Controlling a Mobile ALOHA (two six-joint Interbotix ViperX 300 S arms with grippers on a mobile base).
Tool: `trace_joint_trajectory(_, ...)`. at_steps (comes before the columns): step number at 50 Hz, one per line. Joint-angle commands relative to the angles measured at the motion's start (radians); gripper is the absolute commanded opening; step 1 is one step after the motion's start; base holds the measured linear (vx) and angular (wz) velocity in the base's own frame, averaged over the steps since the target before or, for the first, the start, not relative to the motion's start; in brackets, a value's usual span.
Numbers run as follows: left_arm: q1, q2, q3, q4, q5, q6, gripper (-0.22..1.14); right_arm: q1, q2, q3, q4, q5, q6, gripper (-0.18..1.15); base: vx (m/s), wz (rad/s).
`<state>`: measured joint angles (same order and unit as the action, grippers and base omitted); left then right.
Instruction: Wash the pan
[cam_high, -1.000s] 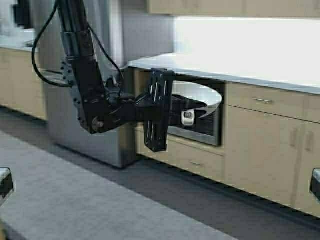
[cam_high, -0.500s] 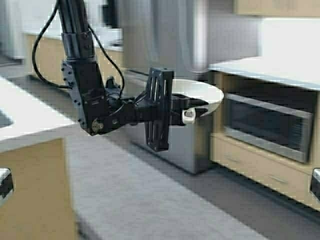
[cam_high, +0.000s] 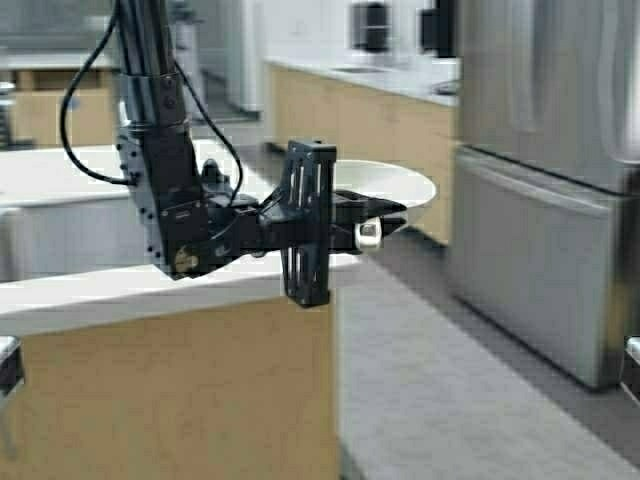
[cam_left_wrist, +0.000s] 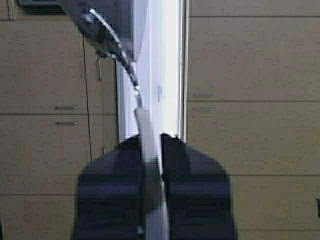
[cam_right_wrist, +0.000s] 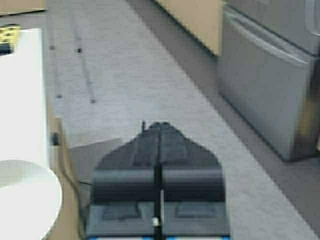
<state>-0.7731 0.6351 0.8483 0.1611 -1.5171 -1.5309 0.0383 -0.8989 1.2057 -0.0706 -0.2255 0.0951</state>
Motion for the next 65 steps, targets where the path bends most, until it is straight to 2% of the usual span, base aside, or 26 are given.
trace_joint_trajectory(1, 0.005, -0.031, 0.014, -0.008, -0.038, 0.005, 0.03, 0.000, 0.000, -0.028, 0.003, -0.011, 0.002, 0.06, 0.16, 0.42)
trace_joint_trajectory(15, 0.051, -0.020, 0.026, 0.052, -0.052, 0.006, 0.03, 0.000, -0.003, -0.012, 0.002, -0.015, 0.000, 0.06, 0.15, 0.45)
trace_joint_trajectory(32, 0.063, 0.003, 0.031, 0.048, -0.052, -0.003, 0.03, -0.002, 0.032, -0.014, 0.000, -0.049, 0.000, 0.06, 0.15, 0.39)
trace_joint_trajectory(48, 0.163, 0.023, 0.028, 0.051, -0.052, -0.041, 0.03, 0.000, 0.017, -0.015, 0.003, -0.046, 0.006, 0.06, 0.15, 0.36)
trace_joint_trajectory(65, 0.242, 0.063, -0.094, 0.089, 0.018, -0.057, 0.03, -0.002, -0.002, -0.012, 0.000, -0.041, 0.034, 0.06, 0.15, 0.33)
